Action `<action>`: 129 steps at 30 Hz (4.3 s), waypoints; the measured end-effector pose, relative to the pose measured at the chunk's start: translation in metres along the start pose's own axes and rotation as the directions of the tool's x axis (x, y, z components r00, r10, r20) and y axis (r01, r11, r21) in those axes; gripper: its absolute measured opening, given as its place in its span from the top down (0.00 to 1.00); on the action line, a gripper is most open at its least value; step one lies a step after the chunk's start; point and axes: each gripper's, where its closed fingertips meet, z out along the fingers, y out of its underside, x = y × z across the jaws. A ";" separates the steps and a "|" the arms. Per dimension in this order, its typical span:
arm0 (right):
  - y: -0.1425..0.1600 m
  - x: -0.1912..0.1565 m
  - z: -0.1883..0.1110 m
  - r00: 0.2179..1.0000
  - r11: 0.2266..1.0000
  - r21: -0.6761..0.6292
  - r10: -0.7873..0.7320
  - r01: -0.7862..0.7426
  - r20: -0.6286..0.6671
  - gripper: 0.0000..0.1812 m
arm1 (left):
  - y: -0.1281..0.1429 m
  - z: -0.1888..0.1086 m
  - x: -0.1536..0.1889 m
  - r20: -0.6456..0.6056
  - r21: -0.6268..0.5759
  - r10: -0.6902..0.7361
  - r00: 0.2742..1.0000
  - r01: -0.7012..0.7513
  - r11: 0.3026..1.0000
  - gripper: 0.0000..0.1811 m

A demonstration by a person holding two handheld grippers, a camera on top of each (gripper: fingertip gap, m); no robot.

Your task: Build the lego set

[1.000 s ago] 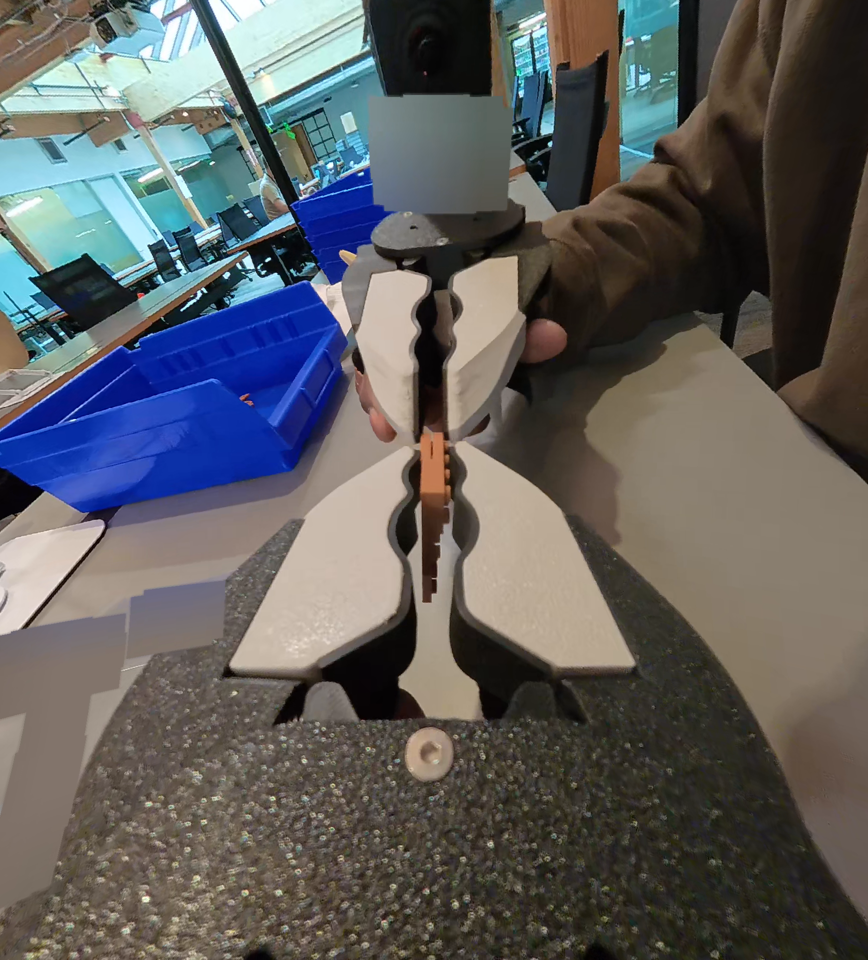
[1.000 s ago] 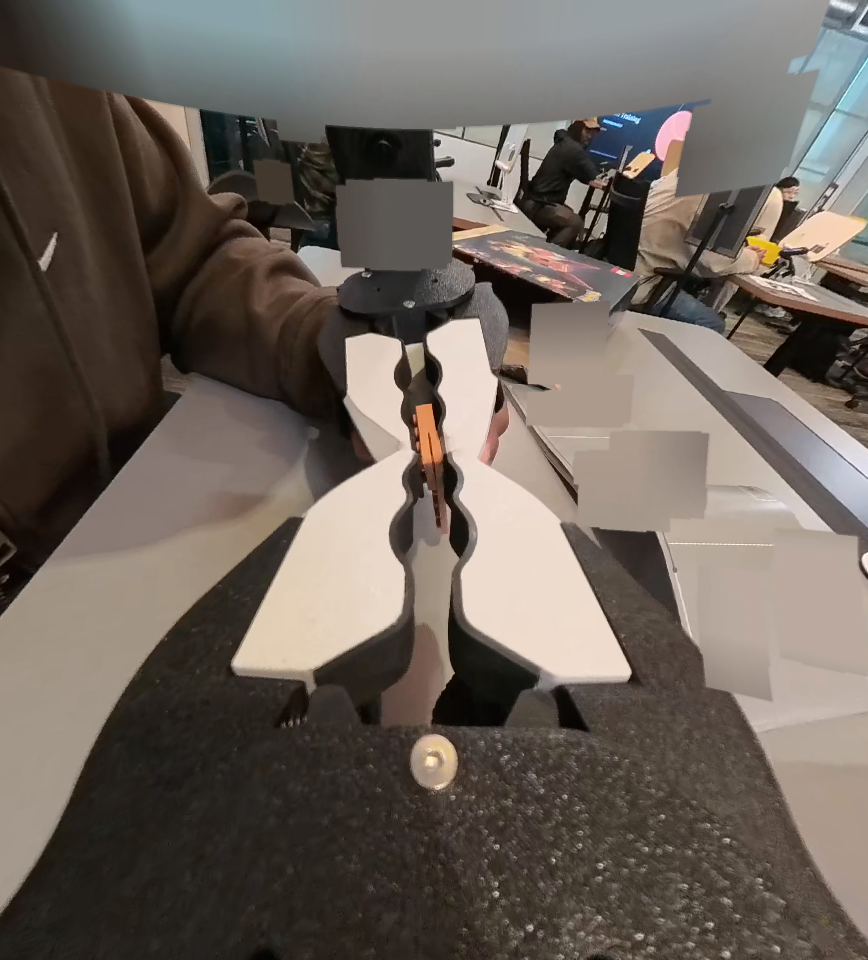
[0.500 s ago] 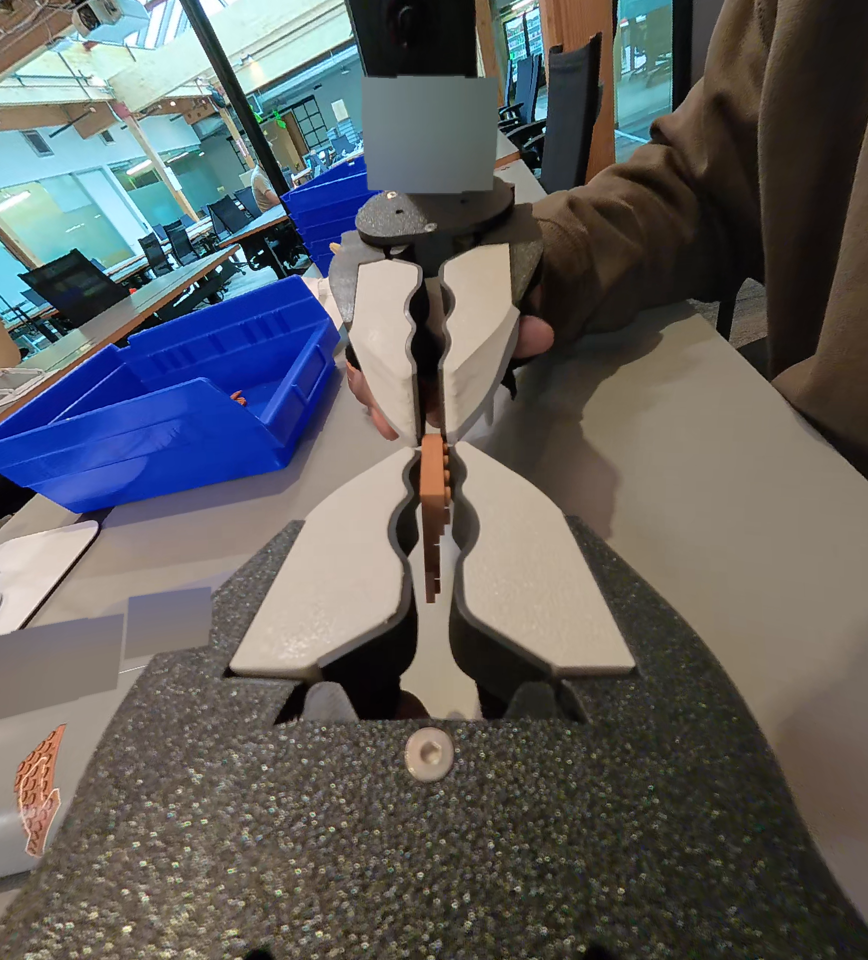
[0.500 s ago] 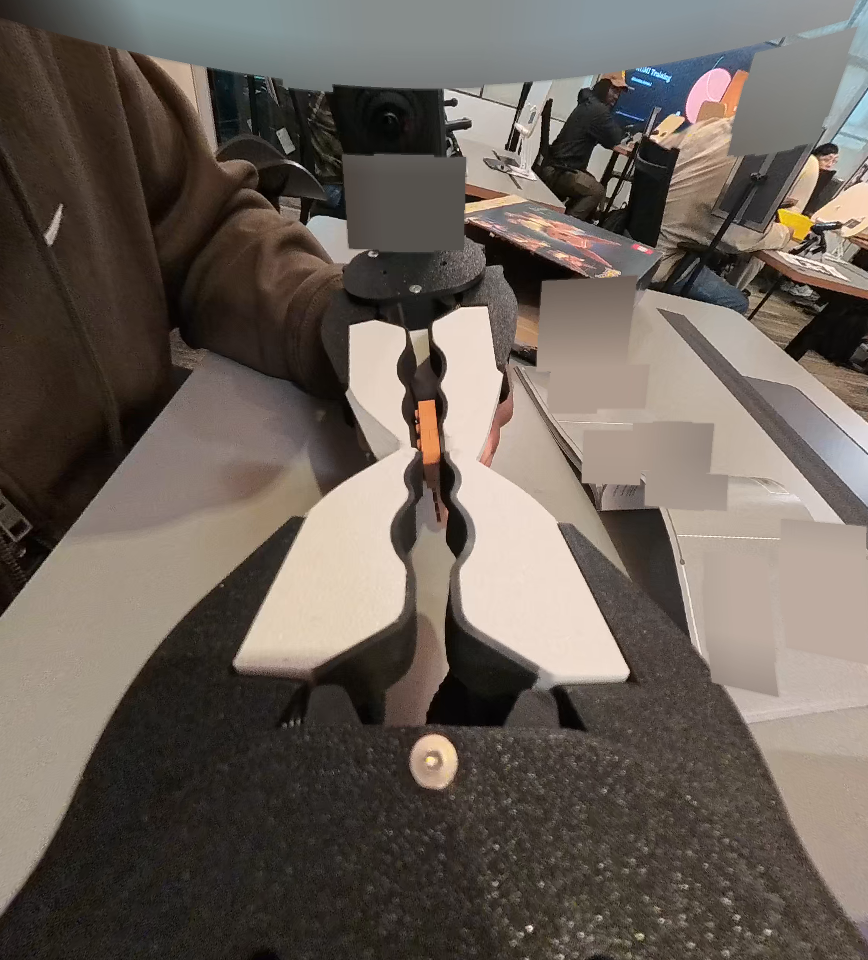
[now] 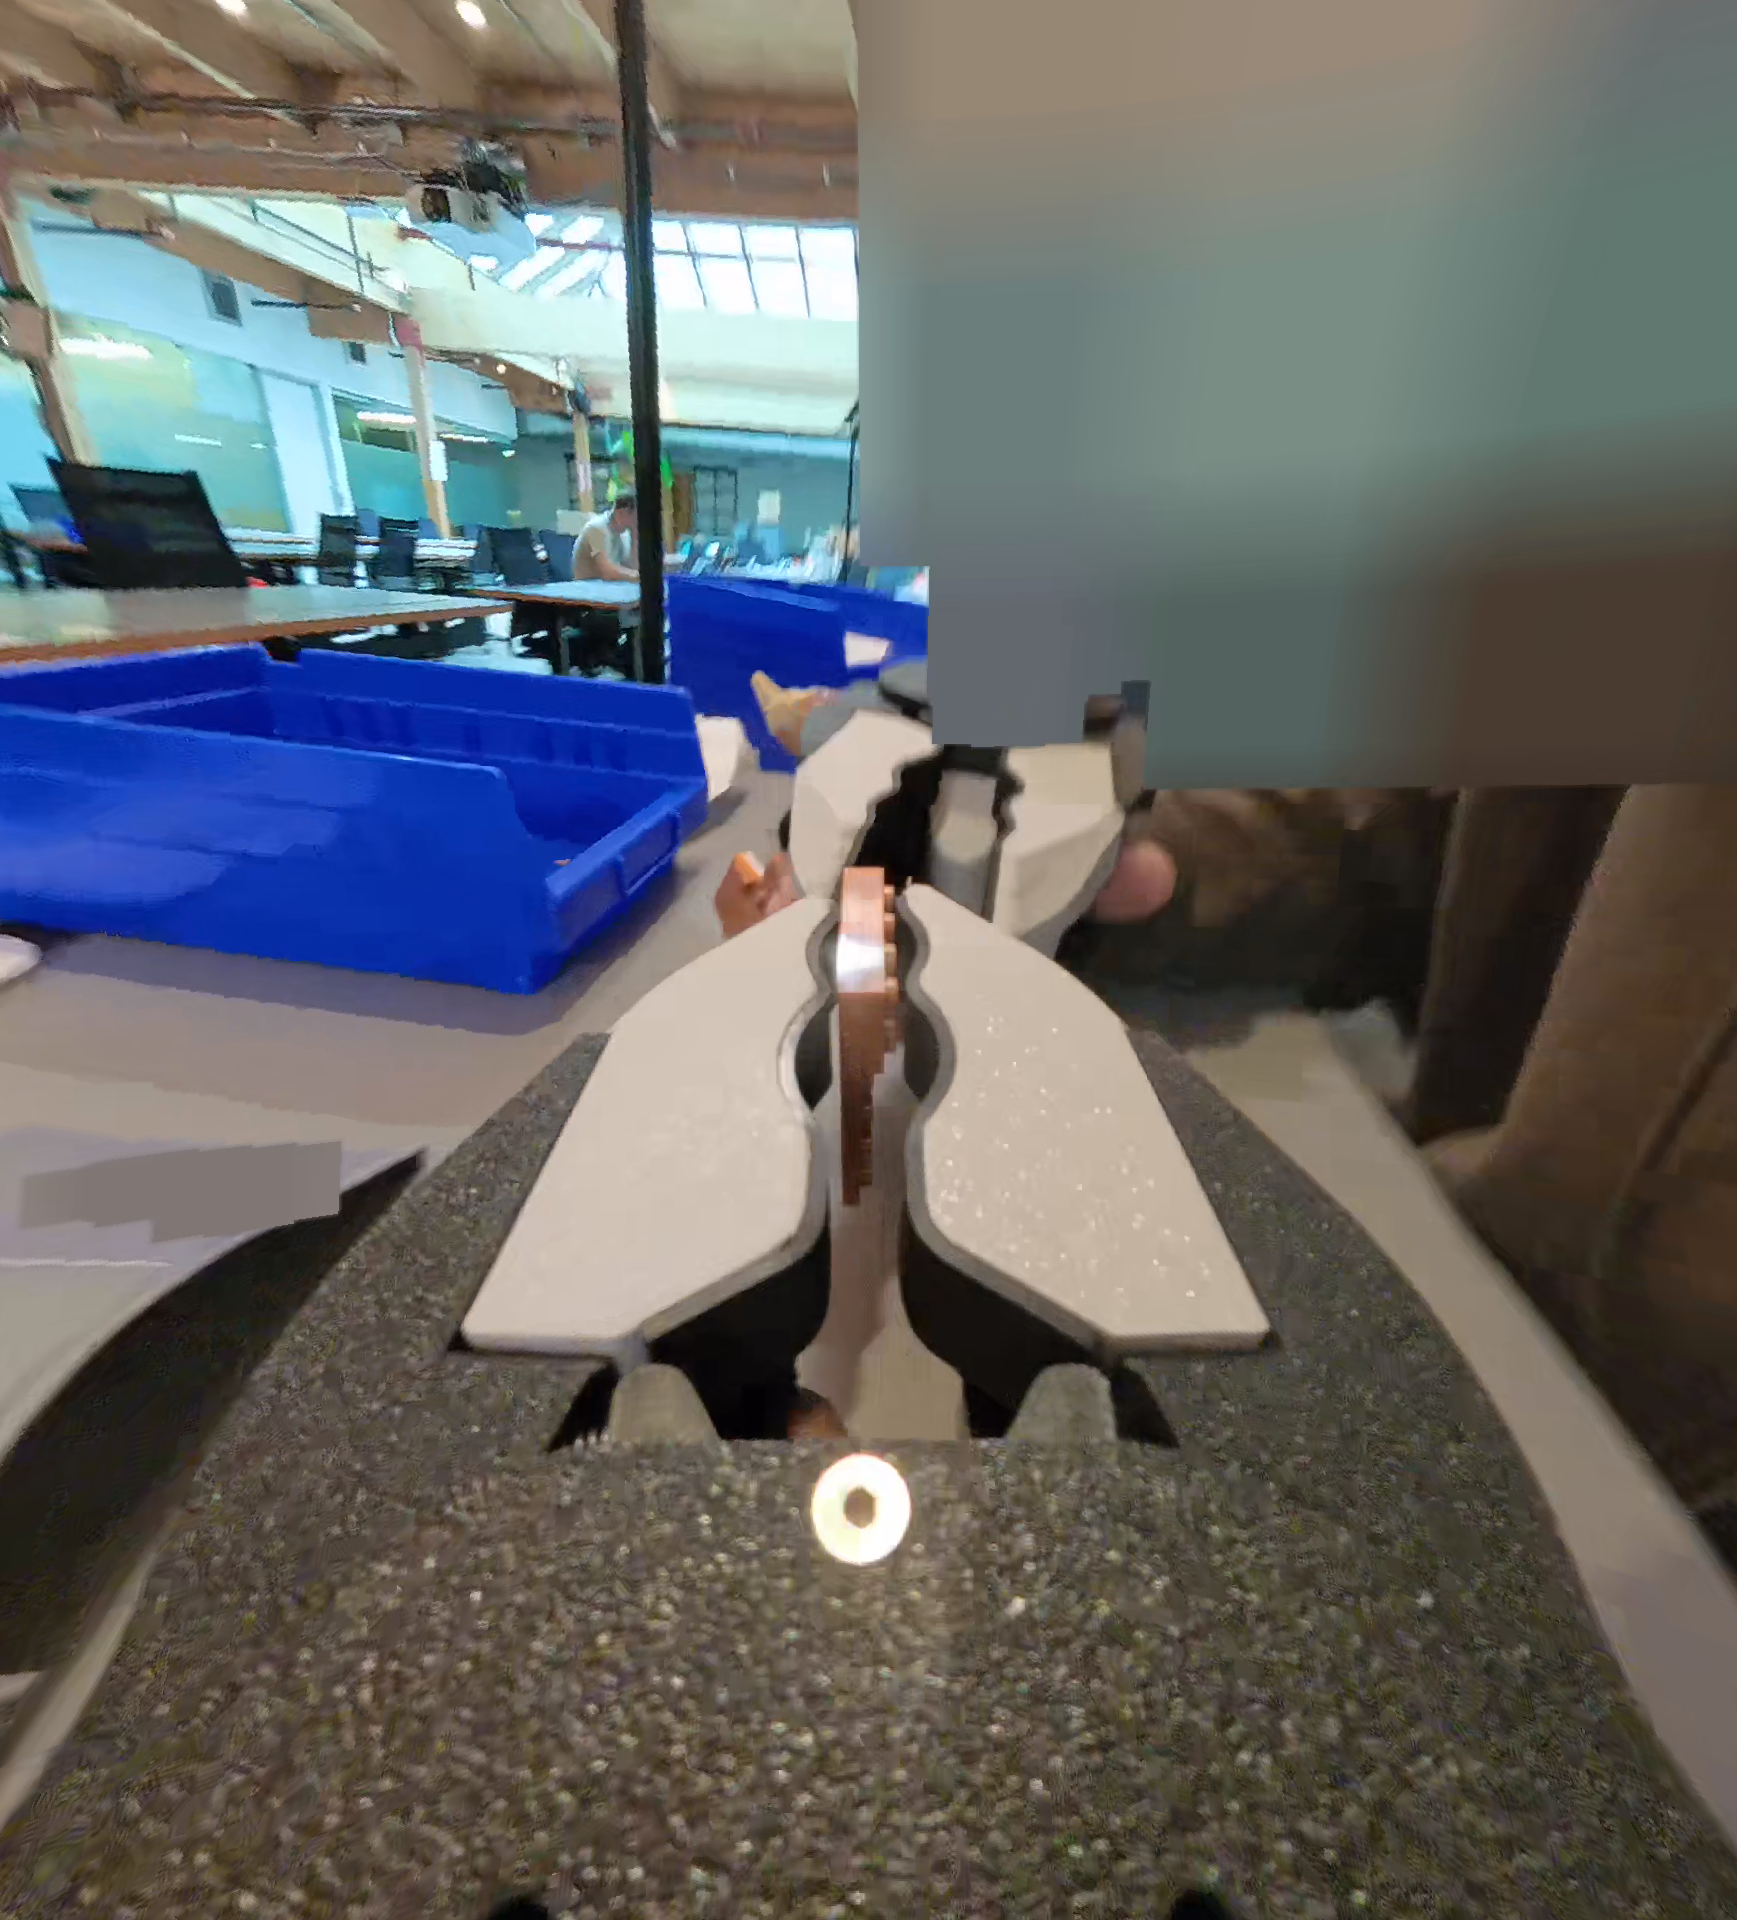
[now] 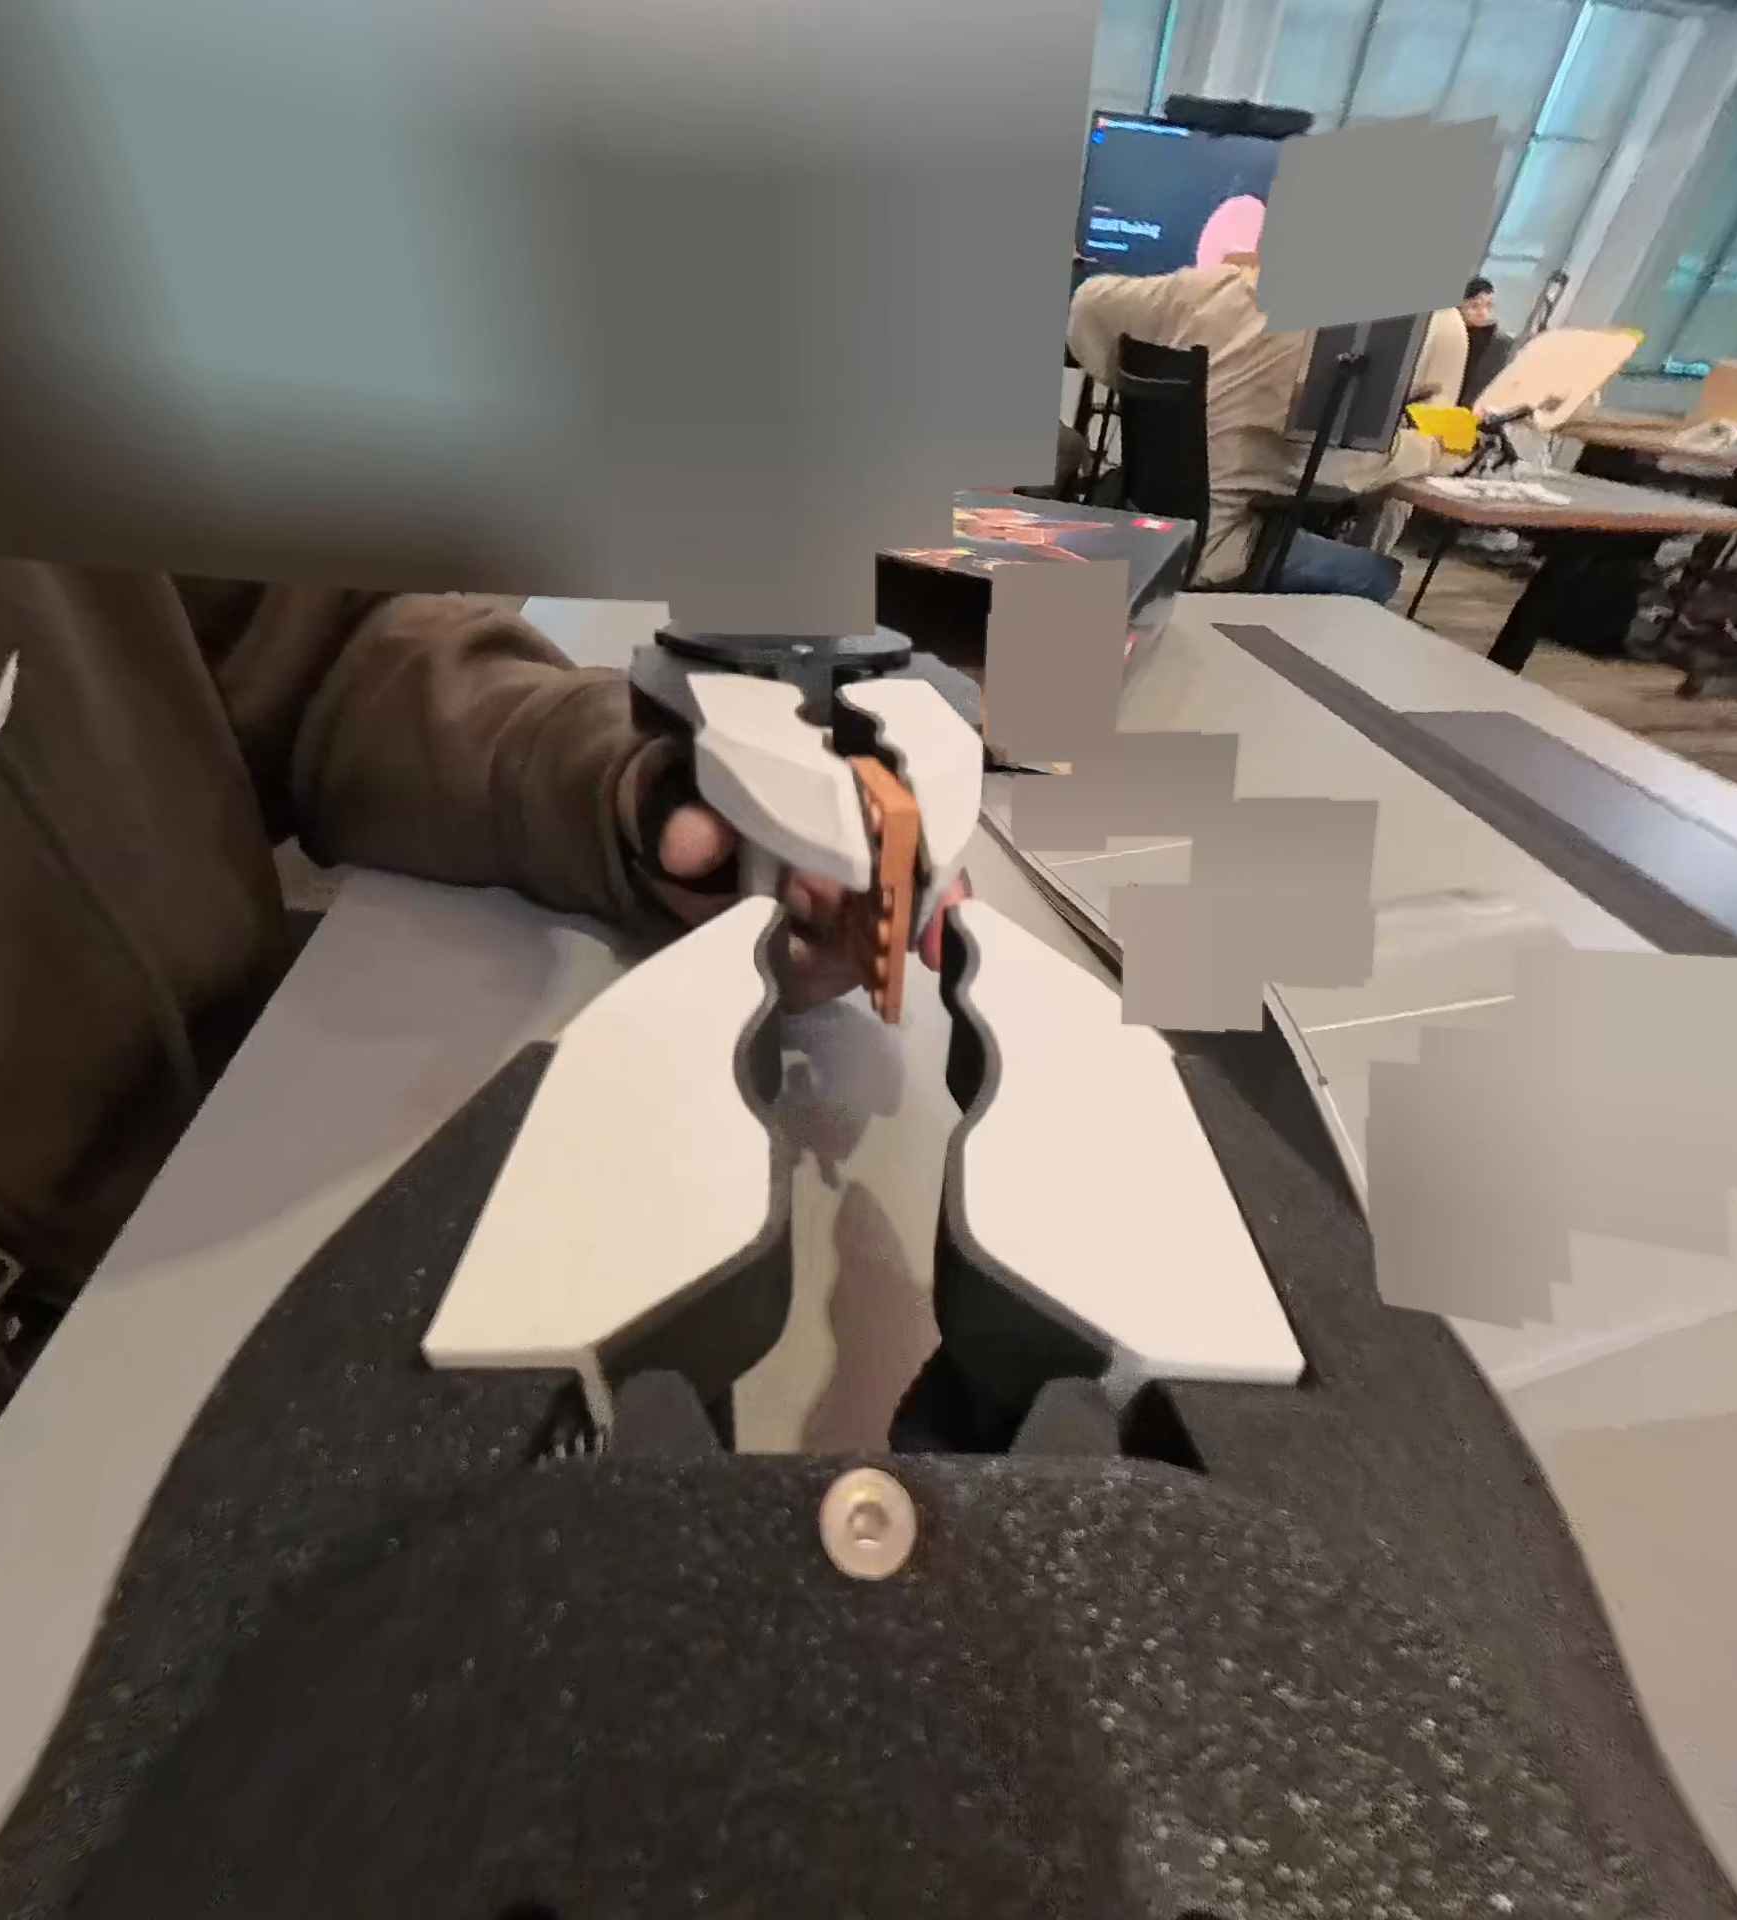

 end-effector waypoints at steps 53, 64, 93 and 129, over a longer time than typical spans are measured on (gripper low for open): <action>0.039 0.034 0.015 0.831 0.861 -0.365 -0.469 0.354 -0.301 0.75 | 0.020 -0.003 -0.032 0.042 0.054 -0.664 0.747 0.662 0.748 0.95; 0.044 0.048 0.005 0.905 0.946 -0.313 -0.201 0.080 -0.374 0.80 | 0.025 -0.012 -0.052 0.131 0.023 -0.623 0.771 0.626 0.779 0.82; 0.078 -0.014 0.060 0.767 0.726 -0.250 -0.590 0.640 0.252 0.60 | 0.072 -0.052 0.002 -0.018 -0.584 -0.683 0.730 0.547 0.600 0.95; 0.076 0.026 0.031 0.999 0.928 -0.370 -0.044 0.042 0.003 0.75 | 0.043 -0.046 -0.069 0.155 -0.322 -0.067 0.986 0.115 0.940 0.81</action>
